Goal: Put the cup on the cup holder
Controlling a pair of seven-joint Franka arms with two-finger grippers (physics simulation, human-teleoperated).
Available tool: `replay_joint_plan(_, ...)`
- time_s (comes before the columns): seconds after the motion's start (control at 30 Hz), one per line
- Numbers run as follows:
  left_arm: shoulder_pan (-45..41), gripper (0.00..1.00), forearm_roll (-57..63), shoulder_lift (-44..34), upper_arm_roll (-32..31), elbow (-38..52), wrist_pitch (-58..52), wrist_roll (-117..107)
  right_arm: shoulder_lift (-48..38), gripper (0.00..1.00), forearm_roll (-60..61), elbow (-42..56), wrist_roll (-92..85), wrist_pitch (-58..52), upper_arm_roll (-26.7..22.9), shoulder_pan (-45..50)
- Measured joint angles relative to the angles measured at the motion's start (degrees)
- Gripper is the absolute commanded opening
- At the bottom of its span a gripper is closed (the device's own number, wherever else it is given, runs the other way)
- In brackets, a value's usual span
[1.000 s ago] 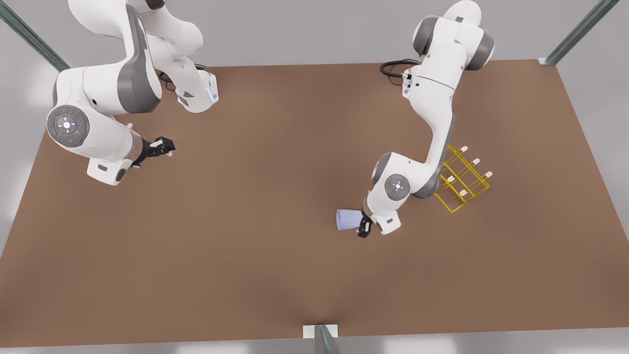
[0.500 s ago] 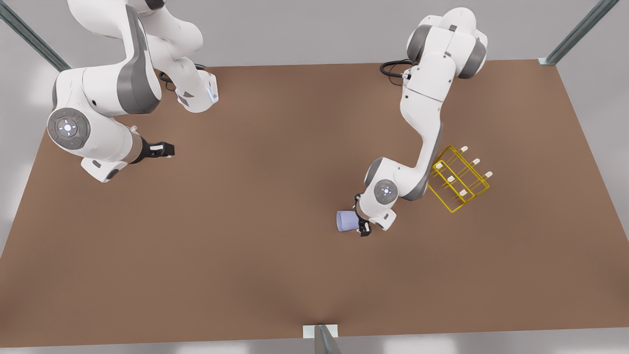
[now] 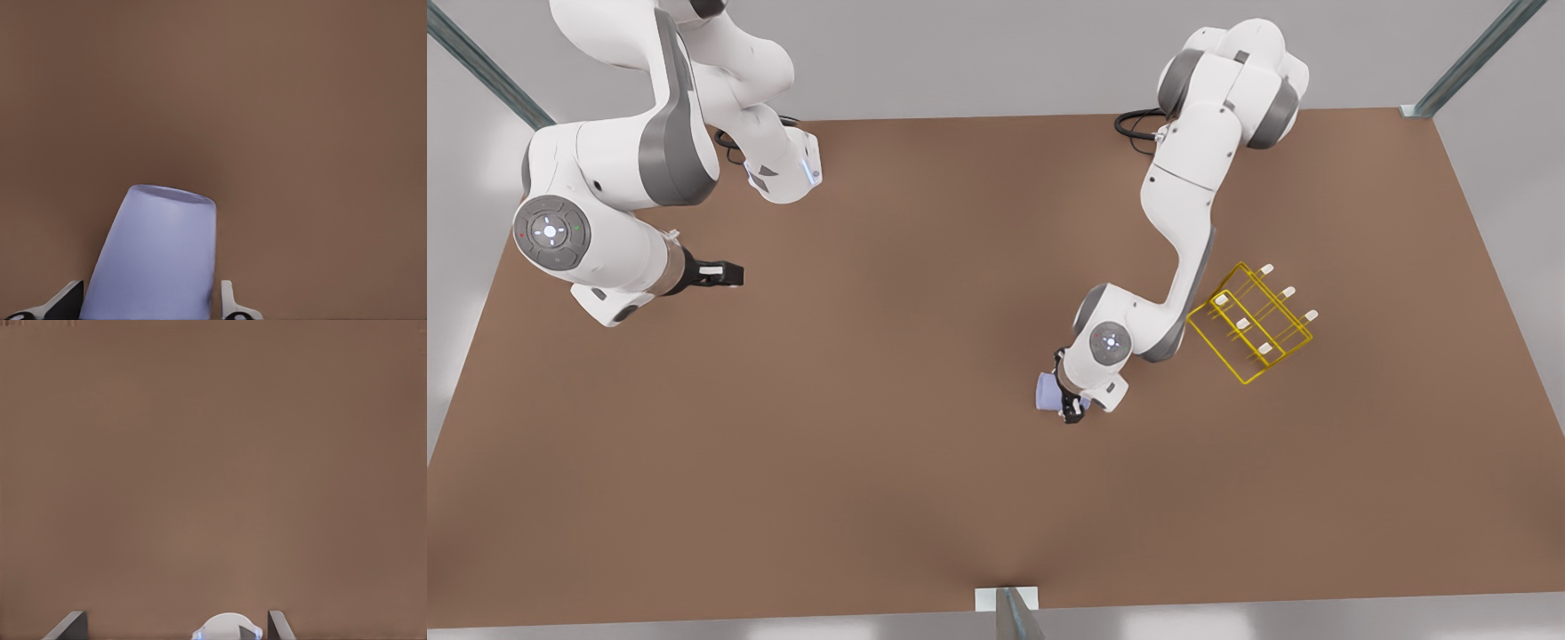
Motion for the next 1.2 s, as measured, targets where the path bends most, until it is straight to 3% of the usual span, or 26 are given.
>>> replay_joint_plan(0.17, -0.35, 0.99, 0.11, 1.79, -0.49, 0.00, 1.57, 0.80, 0.04, 1.00, 0.02, -0.01, 1.08, -0.02, 0.00, 0.00)
replay_joint_plan(0.2, -0.41, 0.83, 0.08, 1.88, -0.50, 0.04, 1.76, 0.96, 0.04, 1.00, 0.04, -0.01, 1.26, -0.02, 0.00, 0.00)
replay_joint_plan(0.27, -0.53, 0.72, -0.12, 2.06, -0.48, 0.18, 2.07, 1.38, 0.04, 1.00, 0.07, -0.01, 1.59, -0.02, 0.00, 0.00)
replay_joint_plan(0.43, -0.56, 0.73, -0.57, 2.16, -0.40, 1.35, 1.88, 2.25, 0.08, 1.00, 0.15, 0.05, 2.15, -0.03, -0.07, 0.00)
replay_joint_plan(0.53, -0.24, 0.74, -0.67, 1.85, 1.61, 8.45, -4.02, 2.49, 0.11, 1.00, 0.26, 0.07, 2.38, -0.03, -0.09, -0.07)
replay_joint_plan(0.57, -1.59, 0.74, -0.64, 1.74, 5.22, 10.55, -6.77, 2.56, 0.12, 1.00, 0.29, 0.08, 2.44, -0.03, -0.09, -0.09)
replay_joint_plan(0.6, -6.46, 0.74, -0.53, 1.48, 13.45, 11.40, -9.74, 2.71, 0.12, 1.00, 0.30, 0.08, 2.50, -0.03, -0.09, -0.10)
replay_joint_plan(0.7, -30.23, 0.74, 1.33, 1.50, 45.76, 4.95, -18.34, 4.19, 0.13, 1.00, 0.34, 0.06, 2.61, -0.03, -0.09, -0.09)
replay_joint_plan(0.77, -40.30, 0.74, 9.23, 4.36, 55.37, 0.31, -24.13, 5.27, 0.13, 1.00, 0.39, 0.08, 2.68, -0.03, -0.13, -0.06)
replay_joint_plan(0.83, -46.90, 0.74, 19.96, 7.53, 59.55, -3.63, -30.01, 6.19, 0.13, 1.00, 0.43, 0.07, 2.74, -0.01, -0.16, -0.08)
replay_joint_plan(0.97, -53.08, 0.74, 37.74, 12.50, 61.86, -12.36, -38.29, 7.56, 0.21, 1.00, 0.54, -0.01, 2.83, 0.02, -0.18, -0.10)
replay_joint_plan(1.2, -54.85, 0.76, 48.68, 12.59, 63.14, -19.97, -42.42, 8.97, 0.41, 1.00, 0.61, -0.09, 2.96, 0.15, -0.18, -0.10)
